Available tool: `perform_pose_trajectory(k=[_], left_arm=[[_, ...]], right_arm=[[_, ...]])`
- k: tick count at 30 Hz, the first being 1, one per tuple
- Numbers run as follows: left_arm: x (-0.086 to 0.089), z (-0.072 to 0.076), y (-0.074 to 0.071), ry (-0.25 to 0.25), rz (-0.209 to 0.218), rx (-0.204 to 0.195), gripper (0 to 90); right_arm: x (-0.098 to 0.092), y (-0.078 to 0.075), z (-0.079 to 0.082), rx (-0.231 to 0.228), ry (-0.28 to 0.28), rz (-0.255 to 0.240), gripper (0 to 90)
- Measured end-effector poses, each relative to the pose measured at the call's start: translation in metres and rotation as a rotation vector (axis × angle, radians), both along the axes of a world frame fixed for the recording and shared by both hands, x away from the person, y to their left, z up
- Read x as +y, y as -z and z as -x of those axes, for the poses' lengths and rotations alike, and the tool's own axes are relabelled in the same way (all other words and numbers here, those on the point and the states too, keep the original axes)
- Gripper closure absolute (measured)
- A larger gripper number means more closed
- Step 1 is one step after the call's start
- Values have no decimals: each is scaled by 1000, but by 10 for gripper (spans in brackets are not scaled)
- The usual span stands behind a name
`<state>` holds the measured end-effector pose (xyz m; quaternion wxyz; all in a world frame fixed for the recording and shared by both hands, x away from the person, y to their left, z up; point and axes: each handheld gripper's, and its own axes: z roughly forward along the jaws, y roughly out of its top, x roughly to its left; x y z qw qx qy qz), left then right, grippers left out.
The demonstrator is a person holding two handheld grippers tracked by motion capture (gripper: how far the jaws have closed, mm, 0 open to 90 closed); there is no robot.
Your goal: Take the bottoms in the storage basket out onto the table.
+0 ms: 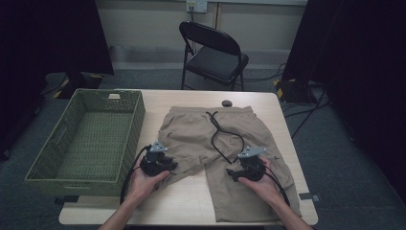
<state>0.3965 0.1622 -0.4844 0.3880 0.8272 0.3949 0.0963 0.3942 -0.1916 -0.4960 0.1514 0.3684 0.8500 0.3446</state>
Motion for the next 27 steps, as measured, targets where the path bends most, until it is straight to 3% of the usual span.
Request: perform_pose_trajectory(k=[2,6,9,11,17,20,23,25,27], left_arm=[[0,4,-12,18,70,-31,699],[-5,15,-36,82,139,-129,766],[-15,18,-38,153,147,-122,802],[-26,17,-32,178,129,-107,792],[-52,7,-19,242,79,-76,669],[-58,-4,-13,231,69,-60,563],[-61,-11,-6,205,63,-61,530],[-62,-14,-2,186,56,-54,553],[-61,-13,-2,186,82,-57,694]], right_arm=[[1,2,-1,9,-2,7,253],[-1,3,-3,7,5,-3,260],[-2,3,-3,8,10,-3,258],[-1,3,-3,5,11,1,258],[-1,3,-4,1,15,1,255],[-1,3,-4,0,16,-1,255],[-1,3,-4,0,16,-2,255],[-1,3,-4,0,16,-2,255],[-1,3,-3,0,17,-1,255]])
